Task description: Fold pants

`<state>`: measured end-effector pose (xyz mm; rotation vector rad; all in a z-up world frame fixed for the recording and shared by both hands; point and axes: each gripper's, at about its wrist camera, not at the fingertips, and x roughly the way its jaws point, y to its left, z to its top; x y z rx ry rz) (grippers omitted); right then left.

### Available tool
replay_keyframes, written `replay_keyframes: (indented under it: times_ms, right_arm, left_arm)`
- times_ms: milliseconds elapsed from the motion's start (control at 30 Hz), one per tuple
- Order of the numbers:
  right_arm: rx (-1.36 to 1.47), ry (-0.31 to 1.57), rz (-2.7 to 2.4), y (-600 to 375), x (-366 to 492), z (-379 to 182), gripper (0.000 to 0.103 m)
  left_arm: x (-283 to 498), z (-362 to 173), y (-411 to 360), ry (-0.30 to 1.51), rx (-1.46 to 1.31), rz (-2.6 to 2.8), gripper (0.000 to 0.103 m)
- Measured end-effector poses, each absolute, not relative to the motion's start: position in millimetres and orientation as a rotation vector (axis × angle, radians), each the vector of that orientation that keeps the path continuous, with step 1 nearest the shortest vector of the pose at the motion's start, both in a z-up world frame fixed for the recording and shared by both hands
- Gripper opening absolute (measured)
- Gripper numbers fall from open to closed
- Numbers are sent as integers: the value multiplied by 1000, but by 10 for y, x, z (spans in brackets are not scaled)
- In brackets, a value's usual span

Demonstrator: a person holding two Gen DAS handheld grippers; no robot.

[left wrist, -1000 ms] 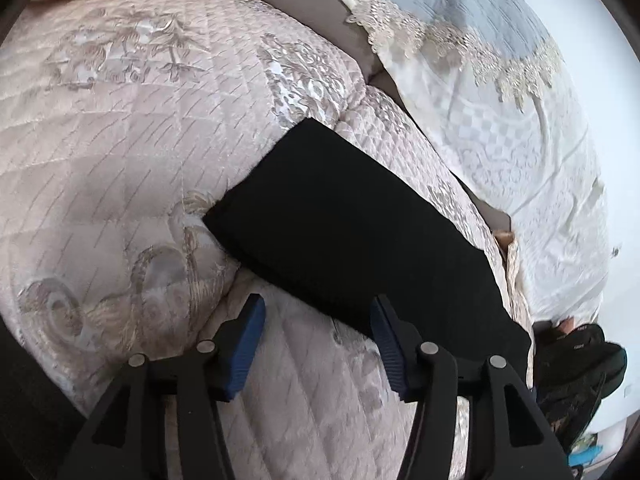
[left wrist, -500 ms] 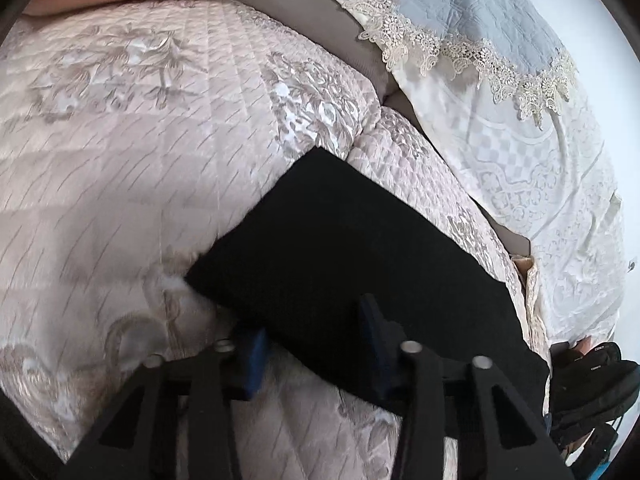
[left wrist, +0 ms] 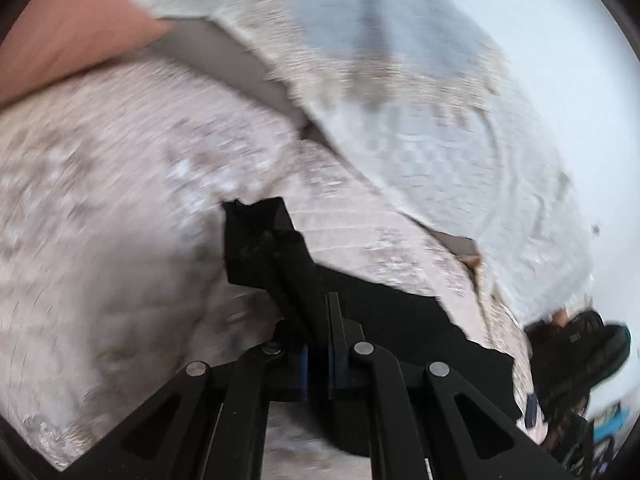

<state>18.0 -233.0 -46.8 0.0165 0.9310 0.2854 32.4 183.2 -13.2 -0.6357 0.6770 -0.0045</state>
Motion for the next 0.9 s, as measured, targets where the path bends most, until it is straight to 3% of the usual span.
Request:
replay_keyframes:
  times_ms: [367,667,800,900]
  right_arm:
    - [75,913,260,-2565,162,-441,46]
    - [124,903,222,-2839,130,-436,46]
    - [126,896,205,-2909,116,-423,46]
    - [151,890,199,-2973,114,-415,46]
  left_arm:
    - [793,178,632,721,-410,-323,7]
    - [953,-412,-621,980,-118,-635,9]
    - [772,-416,-714,967,-143,-730,43]
    - [620,-229,-601,901,-181,-748,47]
